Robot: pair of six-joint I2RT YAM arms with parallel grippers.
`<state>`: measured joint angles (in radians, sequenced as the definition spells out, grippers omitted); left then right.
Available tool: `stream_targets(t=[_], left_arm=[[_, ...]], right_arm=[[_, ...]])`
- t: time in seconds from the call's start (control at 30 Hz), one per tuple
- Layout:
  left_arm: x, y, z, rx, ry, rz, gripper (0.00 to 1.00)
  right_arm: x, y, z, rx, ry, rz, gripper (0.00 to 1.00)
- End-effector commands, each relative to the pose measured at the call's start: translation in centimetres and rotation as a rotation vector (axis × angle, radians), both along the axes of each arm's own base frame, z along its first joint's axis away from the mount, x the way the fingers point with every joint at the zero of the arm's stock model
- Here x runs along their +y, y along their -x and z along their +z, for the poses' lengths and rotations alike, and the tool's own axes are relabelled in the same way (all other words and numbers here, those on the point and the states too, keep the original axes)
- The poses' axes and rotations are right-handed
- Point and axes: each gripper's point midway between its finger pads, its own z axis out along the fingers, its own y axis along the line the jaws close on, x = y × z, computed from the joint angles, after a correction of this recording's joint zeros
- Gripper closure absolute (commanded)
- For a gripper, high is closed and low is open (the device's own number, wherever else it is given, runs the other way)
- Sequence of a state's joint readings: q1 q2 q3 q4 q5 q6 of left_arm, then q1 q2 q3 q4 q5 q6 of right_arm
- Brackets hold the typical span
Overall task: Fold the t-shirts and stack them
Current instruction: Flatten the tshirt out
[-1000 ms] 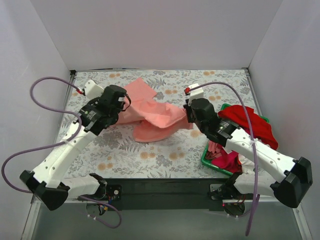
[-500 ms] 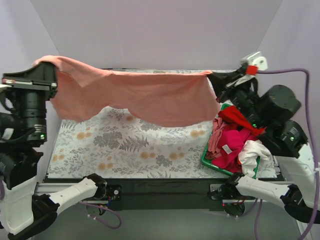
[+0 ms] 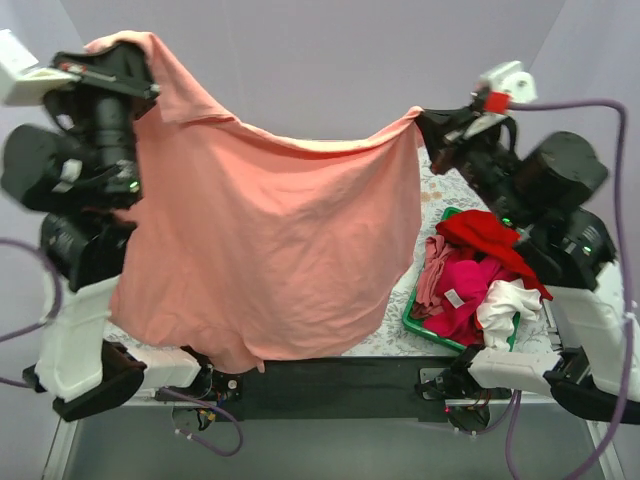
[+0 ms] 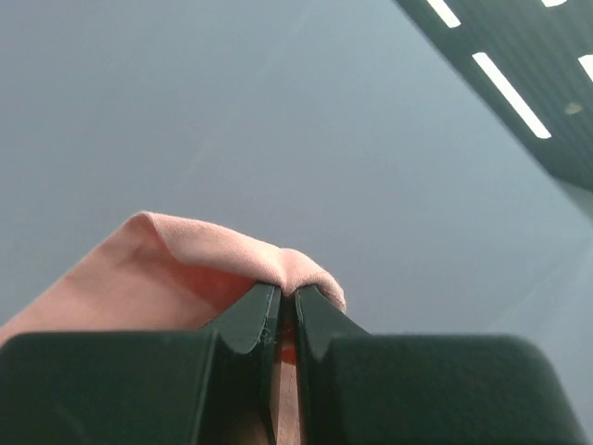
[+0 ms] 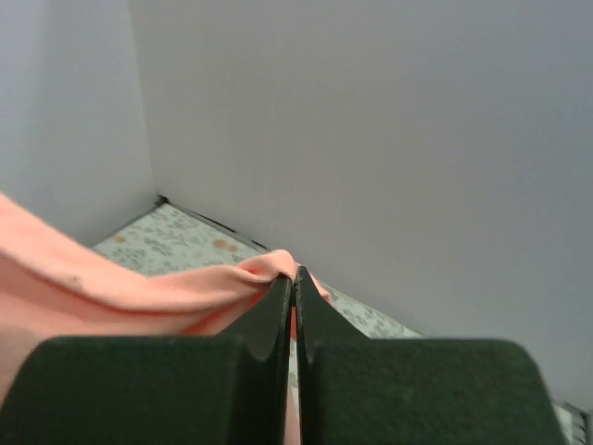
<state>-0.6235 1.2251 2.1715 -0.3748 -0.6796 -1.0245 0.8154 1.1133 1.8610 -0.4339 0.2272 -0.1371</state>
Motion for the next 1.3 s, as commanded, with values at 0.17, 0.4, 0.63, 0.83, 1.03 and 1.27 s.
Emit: stream_targets(t=[0.17,0.4,0.63,0.83,1.03,1.27], left_arm=[[-3.1,-16.4,-9.7,0.280,-0.215,0.178,1.00],[0.3,-27.2,-12.1,0.251,-0.262,0.051,1.00],[2.8,-25.2,-5.2,0.054,-0.241,0.104,1.00],[3.2,-20.7,-4.0,0.030,-0.285,0.118,1.00],[6.4,-15.9,-19.5,0.259,-0.222,0.228,0.98],[9.8,-7.1,-45.2,0.716,0.301,0.380,0.95]], right_arm=[[-2.3,-15.2,-8.2,0.162,0.212,-0.463,0.99],[-1.2,-24.3,-6.7,0.103,0.223,-0.454,0.99],[-1.2,-24.2,-1.4,-0.061,0.180,-0.453,0.99],[0.0,-21.8,-5.0,-0.032,0.247,-0.321,0.99],[3.2,-18.5,-18.1,0.149,0.404,-0.071,0.99],[8.2,-8.4,-34.9,0.374,0.612,0.235,0.97]])
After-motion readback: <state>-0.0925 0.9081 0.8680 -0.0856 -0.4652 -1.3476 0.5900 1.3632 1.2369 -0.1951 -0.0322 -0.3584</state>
